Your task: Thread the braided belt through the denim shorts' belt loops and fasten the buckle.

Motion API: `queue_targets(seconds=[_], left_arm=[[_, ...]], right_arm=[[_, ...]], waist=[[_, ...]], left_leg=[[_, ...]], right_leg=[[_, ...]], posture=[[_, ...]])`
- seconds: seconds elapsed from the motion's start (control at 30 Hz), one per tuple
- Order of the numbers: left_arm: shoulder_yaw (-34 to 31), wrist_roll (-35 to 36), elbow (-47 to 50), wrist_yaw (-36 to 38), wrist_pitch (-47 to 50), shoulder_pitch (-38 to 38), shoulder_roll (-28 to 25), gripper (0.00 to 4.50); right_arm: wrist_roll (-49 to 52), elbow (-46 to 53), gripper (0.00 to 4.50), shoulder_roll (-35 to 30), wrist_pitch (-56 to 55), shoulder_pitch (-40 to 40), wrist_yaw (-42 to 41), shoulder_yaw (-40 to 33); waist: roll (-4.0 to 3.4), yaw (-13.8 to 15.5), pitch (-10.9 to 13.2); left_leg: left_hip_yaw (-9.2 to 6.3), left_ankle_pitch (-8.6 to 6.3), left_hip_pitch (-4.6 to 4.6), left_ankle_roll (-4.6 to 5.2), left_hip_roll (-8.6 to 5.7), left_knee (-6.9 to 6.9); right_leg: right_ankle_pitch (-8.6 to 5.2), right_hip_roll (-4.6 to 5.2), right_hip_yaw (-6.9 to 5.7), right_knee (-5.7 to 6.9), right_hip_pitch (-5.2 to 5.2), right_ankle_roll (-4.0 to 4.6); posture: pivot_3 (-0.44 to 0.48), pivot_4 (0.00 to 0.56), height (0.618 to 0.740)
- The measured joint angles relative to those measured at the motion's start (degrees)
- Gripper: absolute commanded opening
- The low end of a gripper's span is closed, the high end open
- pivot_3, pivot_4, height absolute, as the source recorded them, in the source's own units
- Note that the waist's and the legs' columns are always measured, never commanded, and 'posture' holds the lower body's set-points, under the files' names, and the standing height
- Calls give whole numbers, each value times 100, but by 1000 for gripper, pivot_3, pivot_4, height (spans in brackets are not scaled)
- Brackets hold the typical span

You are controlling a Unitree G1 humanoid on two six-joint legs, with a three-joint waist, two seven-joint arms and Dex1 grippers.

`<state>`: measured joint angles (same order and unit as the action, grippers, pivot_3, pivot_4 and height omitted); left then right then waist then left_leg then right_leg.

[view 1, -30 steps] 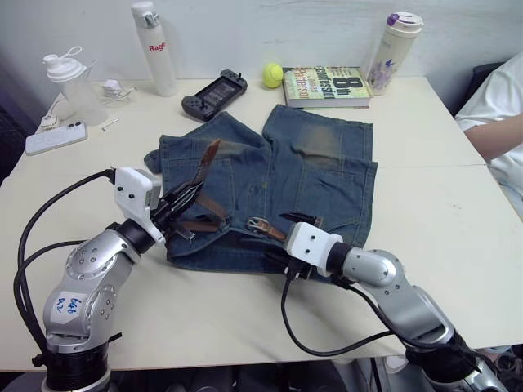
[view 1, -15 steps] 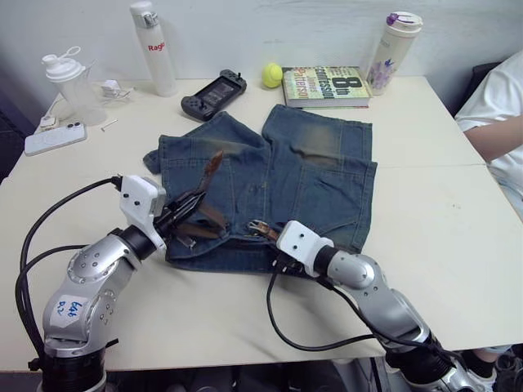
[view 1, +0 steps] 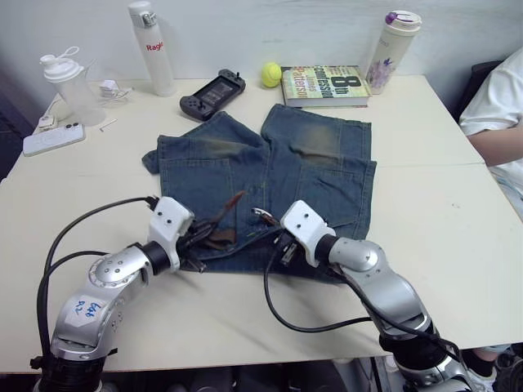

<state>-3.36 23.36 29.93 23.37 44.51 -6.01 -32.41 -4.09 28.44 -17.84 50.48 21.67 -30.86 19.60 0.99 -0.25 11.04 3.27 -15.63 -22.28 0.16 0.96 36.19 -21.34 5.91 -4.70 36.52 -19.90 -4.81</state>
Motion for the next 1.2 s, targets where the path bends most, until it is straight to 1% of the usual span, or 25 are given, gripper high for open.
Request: queue_targets(seconds=[0.17, 0.27, 0.53, 0.7, 0.83, 1.2], left_arm=[[-54, 278, 114, 3, 677, -39, 10, 0], [-29, 330, 127, 47, 906, -114, -185, 0], [232, 331, 183, 173, 1114, -245, -455, 0], [351, 315, 91, 174, 1262, -511, -418, 0], [451, 315, -20, 187, 1421, -738, -394, 0], [666, 262, -292, 235, 1596, -1147, -354, 0]], right_arm=[[94, 76, 24, 95, 451, 61, 175, -6], [159, 76, 24, 128, 579, 142, 262, -6], [227, 81, 24, 166, 640, 206, 438, 17], [205, 118, 24, 23, 640, 325, 465, 96], [59, 334, 24, -318, 630, 523, 468, 453], [-16, 507, 24, -393, 839, 525, 551, 685]], waist=[[0, -1, 0], [0, -3, 0], [-1, -3, -1], [-1, 11, -1], [0, 15, -2], [1, 16, -2]], left_leg=[[3, 0, -2, 0, 0, 0], [7, 0, 0, 0, -1, -2], [21, -1, 0, -1, -1, -7], [25, -1, -1, 0, -3, -5], [25, -1, -2, 0, -8, -6], [30, 0, -5, 1, -8, -4]], right_leg=[[0, 2, 4, 0, -6, 0], [0, 1, 7, 0, -7, 0], [0, 2, 21, 2, -16, 0], [0, 4, 25, 7, -20, 0], [0, 9, 26, 10, -25, 0], [0, 9, 28, 19, -31, 0]], posture=[[0, 150, 740], [0, 150, 740], [0, 150, 740], [0, 150, 740], [0, 150, 740], [0, 150, 740]])
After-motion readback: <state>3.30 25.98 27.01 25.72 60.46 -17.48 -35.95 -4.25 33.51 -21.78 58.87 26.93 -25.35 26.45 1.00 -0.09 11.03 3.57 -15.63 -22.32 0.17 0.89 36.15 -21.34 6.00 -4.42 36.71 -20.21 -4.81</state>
